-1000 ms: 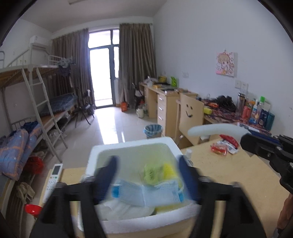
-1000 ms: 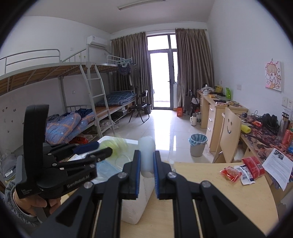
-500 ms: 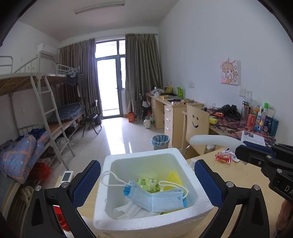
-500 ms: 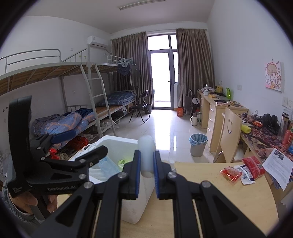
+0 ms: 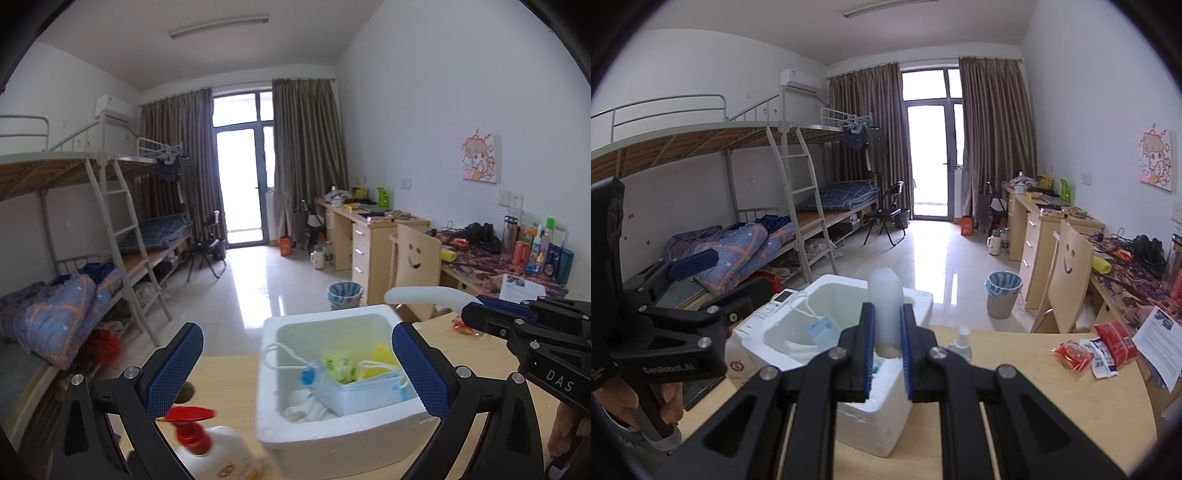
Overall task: Organize soft objects
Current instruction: 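Lower the foam strip into the foam box and open the right gripper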
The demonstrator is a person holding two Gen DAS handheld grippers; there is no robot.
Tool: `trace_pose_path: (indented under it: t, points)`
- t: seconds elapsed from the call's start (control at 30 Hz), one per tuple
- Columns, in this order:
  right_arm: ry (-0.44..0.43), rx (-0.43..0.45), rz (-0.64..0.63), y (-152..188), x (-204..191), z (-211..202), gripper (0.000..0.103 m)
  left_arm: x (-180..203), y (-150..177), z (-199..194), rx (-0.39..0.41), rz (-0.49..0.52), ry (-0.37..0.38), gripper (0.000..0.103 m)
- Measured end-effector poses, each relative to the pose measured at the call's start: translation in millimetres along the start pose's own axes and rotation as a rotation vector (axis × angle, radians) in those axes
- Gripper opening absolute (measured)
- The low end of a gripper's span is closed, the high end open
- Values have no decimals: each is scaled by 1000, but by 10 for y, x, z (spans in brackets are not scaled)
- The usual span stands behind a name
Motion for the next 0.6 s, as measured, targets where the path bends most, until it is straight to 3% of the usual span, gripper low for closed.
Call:
trace_pose_path:
  t: [0.6]
  points:
    - [-68,-40,-58,-55,-389,385,16,-466,54,-165,13,-56,-45,102]
Point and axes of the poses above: each gripper's, at about its wrist camera, not at the fingertips, and z roughly the way its jaws point, x to its right, y to its underside, the point moved 7 cm from there along z, roughly the way its jaws point, and after that the axes turned 5 degrees about -x, right-handed, at the moved point
